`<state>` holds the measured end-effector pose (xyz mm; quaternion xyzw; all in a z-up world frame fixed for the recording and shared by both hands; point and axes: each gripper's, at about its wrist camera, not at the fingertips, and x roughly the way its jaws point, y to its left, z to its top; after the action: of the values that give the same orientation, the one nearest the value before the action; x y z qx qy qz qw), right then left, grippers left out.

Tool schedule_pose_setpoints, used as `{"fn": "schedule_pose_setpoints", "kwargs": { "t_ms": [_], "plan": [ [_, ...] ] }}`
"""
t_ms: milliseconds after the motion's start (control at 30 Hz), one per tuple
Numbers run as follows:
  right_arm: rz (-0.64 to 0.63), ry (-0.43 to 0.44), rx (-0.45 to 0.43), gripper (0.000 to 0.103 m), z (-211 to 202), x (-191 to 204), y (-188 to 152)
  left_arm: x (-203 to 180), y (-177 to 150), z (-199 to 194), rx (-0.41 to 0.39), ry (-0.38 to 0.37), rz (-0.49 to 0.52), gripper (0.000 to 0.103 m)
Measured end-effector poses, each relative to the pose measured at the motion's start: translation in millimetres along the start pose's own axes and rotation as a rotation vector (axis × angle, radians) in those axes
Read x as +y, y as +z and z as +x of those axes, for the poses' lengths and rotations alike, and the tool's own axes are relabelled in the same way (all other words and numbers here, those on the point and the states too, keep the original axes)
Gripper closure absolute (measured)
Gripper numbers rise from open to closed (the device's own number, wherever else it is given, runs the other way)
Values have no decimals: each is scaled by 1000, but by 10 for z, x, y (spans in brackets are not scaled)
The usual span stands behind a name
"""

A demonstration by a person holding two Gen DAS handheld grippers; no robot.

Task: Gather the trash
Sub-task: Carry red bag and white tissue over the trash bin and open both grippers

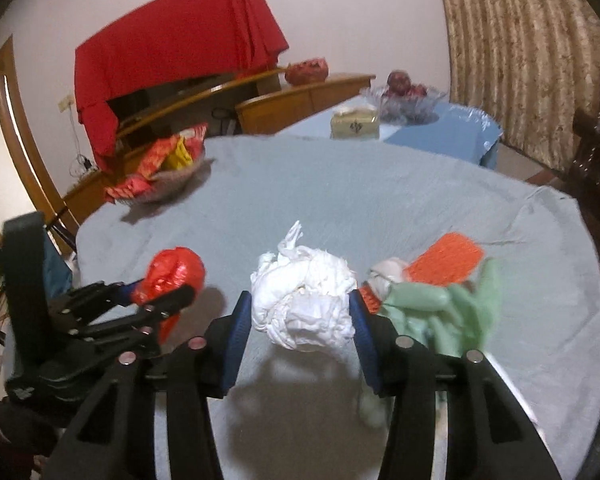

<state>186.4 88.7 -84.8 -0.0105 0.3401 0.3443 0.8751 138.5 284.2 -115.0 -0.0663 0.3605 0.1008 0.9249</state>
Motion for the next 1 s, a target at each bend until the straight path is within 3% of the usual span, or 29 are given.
{"fn": "schedule_pose_setpoints", "kwargs": {
  "t_ms": [433,1000],
  "plan": [
    [82,-126,-110,55,-1067,-494,-44,-963,101,-564,-73,-175,111,63],
    [203,-358,-176,55,-2158,-1291,-527,-2298,51,-825,-100,-410,279,63]
  ]
}}
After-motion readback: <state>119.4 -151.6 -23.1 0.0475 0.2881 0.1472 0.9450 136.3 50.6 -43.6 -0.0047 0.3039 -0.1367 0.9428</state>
